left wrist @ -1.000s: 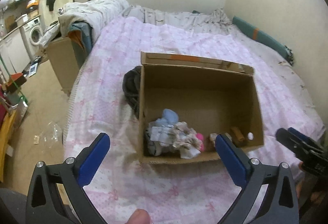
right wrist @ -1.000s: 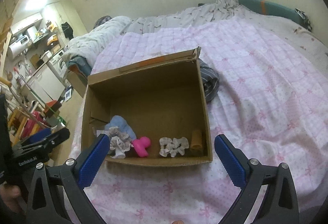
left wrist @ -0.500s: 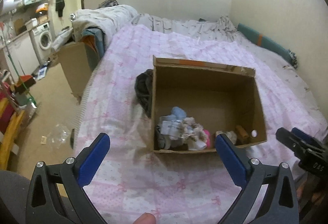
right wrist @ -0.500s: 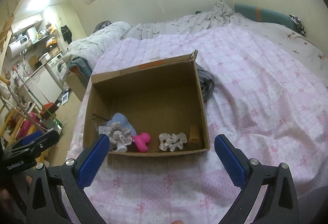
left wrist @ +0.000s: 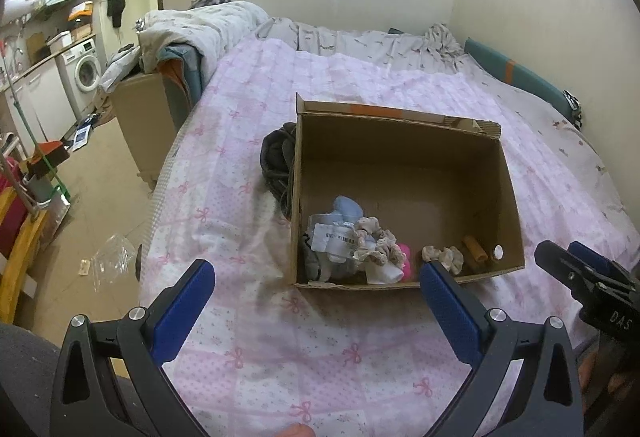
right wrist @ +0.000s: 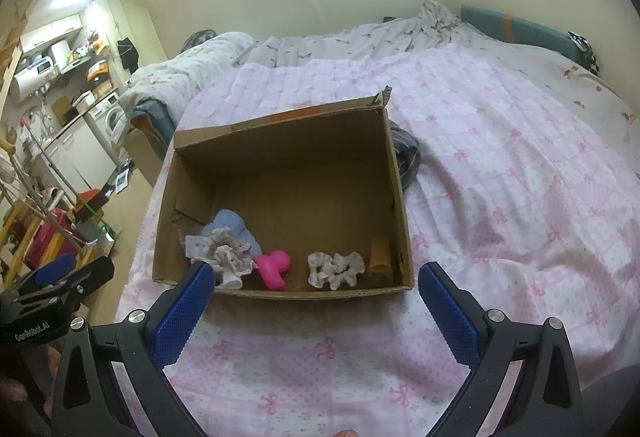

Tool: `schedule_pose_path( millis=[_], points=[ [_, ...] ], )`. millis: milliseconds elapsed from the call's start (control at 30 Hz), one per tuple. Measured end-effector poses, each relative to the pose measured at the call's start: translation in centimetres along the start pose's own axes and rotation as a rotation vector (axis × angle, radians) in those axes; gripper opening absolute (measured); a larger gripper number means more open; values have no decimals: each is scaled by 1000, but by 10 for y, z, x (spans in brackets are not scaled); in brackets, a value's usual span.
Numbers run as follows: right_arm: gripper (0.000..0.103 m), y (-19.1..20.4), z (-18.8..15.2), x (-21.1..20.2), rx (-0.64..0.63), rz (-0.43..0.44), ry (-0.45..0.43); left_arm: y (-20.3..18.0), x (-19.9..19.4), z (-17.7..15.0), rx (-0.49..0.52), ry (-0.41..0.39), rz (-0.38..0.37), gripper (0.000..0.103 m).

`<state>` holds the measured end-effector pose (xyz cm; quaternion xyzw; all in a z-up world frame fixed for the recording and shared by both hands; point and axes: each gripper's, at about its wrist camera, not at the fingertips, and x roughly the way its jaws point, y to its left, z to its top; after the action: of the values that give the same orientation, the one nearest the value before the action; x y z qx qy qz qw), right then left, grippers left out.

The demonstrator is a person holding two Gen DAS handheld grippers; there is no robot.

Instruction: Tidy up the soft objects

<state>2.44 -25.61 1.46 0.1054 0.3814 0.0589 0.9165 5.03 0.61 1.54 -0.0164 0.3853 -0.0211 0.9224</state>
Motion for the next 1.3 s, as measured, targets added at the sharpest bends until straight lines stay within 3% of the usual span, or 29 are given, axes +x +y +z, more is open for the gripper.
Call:
schedule_pose_path(
  millis=[1300],
  points=[
    [103, 1, 0, 0, -4, -4, 0, -1, 1, -2, -4, 11, -4, 102]
  ],
)
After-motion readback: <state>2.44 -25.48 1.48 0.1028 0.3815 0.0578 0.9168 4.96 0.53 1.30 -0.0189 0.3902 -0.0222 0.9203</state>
